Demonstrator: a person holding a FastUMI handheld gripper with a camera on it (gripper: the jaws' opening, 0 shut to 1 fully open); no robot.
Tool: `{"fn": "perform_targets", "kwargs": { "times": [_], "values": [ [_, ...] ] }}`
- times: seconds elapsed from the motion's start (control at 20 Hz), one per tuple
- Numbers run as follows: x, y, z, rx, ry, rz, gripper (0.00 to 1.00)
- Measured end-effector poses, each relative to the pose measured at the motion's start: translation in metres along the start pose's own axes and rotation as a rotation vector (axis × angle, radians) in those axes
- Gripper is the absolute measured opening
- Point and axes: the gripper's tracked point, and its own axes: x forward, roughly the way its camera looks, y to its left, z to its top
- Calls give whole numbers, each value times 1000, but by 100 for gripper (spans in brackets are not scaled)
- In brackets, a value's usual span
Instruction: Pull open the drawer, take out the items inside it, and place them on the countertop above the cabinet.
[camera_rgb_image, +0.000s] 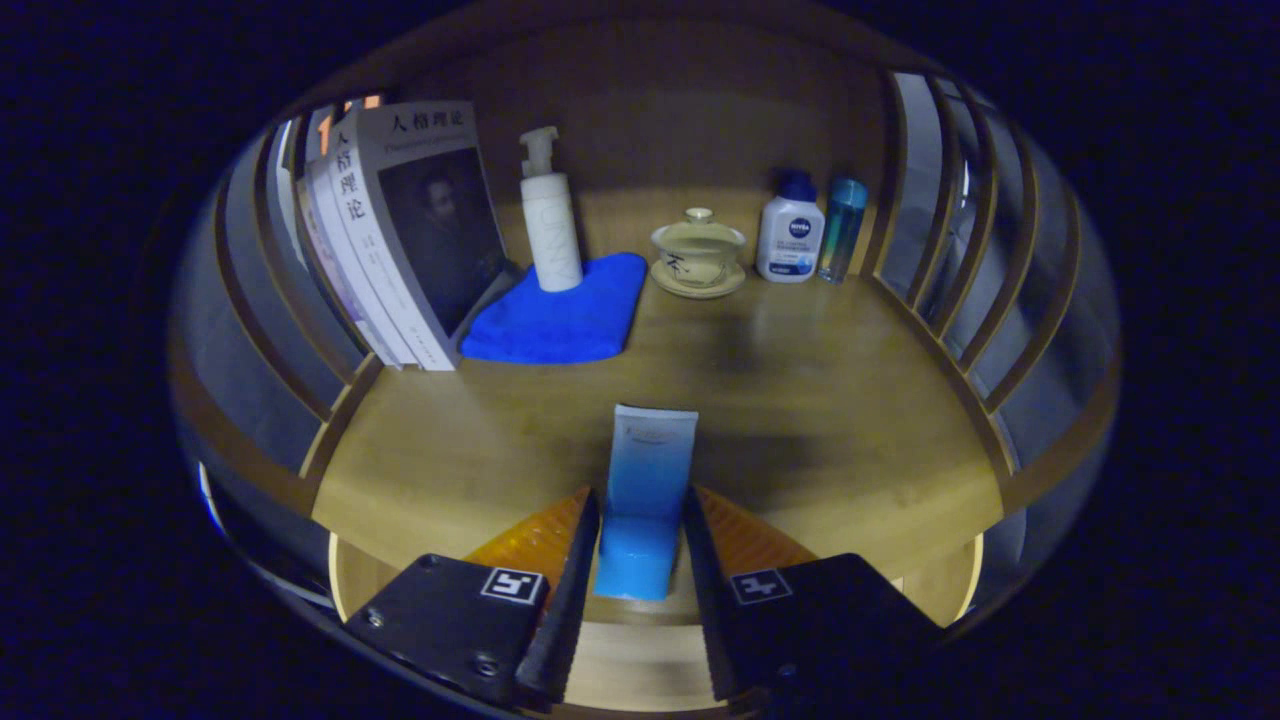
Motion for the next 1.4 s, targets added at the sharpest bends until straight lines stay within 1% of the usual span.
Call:
{"fn": "perform_targets", "kwargs": {
  "times": [0.1,0.2,0.35,0.65,0.8,1.05,1.2,1.25,1.4],
  "values": [
    [-18,3,-1,-24,-32,18,66],
    [-36,11,-4,-35,-65,55,78],
    [-71,24,-18,-69,-103,117,77],
    [-126,34,-48,-100,-225,200,78],
    [-153,30,-65,-126,-301,199,97],
    [-192,33,-98,-158,-443,205,98],
    [-199,52,-138,-190,-498,259,97],
    [-199,54,-148,-202,-511,257,98],
    [-201,44,-170,-201,-571,194,98]
  ]
}}
